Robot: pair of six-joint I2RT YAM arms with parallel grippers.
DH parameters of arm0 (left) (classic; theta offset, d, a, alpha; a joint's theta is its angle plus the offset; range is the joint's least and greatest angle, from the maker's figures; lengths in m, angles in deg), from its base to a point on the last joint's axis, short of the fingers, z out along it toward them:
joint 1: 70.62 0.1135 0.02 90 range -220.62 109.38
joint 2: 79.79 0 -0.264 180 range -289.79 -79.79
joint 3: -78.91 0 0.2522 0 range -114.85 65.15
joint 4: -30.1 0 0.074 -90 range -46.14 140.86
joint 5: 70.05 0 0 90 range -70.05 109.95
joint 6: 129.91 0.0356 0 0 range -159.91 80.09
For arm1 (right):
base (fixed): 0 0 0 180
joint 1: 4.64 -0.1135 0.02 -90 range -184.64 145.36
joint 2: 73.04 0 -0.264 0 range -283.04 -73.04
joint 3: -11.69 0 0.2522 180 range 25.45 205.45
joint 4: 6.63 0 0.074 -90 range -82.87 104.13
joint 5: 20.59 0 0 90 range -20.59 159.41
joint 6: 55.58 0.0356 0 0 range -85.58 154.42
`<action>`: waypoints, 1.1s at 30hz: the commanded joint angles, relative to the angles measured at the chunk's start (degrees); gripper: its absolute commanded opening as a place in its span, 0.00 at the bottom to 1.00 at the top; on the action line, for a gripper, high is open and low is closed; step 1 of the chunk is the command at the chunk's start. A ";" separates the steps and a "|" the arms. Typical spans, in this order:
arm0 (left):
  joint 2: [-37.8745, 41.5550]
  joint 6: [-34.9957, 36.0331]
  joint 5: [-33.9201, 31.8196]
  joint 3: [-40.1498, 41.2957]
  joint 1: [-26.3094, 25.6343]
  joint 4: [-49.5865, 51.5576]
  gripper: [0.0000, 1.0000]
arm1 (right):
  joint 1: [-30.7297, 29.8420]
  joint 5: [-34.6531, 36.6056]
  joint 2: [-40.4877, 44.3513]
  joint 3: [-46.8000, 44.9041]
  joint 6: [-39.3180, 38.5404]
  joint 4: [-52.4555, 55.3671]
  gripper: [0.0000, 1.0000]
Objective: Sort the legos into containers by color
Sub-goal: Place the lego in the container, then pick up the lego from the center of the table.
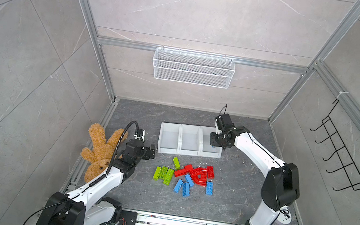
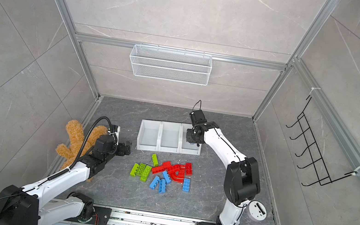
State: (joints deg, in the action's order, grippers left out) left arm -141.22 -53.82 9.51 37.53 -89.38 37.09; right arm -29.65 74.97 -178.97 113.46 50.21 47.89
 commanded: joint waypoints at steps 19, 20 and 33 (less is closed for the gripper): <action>2.77 -1.59 1.66 -1.08 -0.30 -1.68 0.99 | 0.36 -5.48 10.26 -6.38 0.85 3.43 0.49; 2.97 -1.43 1.55 -0.98 -0.31 -1.66 0.99 | 0.12 -5.66 13.32 -9.72 1.75 3.55 0.47; 2.22 -2.17 2.62 -0.68 -0.26 -2.77 0.99 | -6.53 -4.92 19.49 -34.60 10.40 -3.15 0.48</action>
State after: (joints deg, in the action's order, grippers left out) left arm -138.57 -55.13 11.32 37.53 -89.38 36.52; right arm -36.19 70.25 -157.20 80.26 58.30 49.46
